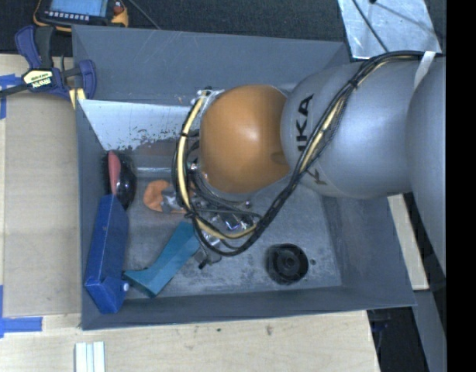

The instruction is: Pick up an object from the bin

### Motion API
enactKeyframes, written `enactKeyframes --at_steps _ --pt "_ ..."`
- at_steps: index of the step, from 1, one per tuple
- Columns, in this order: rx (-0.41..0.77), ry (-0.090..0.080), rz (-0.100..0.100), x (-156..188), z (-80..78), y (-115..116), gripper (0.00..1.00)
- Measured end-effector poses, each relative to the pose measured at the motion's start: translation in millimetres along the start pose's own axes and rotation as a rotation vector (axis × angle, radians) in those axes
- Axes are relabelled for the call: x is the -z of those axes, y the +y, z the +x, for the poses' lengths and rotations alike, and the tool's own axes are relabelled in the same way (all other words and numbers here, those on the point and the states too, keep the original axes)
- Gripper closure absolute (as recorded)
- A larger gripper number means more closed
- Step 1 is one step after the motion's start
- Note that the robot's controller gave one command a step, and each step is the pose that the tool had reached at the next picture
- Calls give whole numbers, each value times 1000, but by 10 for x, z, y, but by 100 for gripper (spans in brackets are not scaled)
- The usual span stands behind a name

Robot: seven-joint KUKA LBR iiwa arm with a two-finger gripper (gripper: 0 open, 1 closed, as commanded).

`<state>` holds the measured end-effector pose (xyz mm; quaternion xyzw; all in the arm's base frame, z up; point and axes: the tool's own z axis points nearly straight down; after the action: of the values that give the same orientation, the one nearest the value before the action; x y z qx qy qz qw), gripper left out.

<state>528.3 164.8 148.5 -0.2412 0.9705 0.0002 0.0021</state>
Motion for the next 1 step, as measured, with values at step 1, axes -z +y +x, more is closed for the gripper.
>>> enactKeyframes --at_steps 1 --pt "328 0 0 -546 -90 42 0"
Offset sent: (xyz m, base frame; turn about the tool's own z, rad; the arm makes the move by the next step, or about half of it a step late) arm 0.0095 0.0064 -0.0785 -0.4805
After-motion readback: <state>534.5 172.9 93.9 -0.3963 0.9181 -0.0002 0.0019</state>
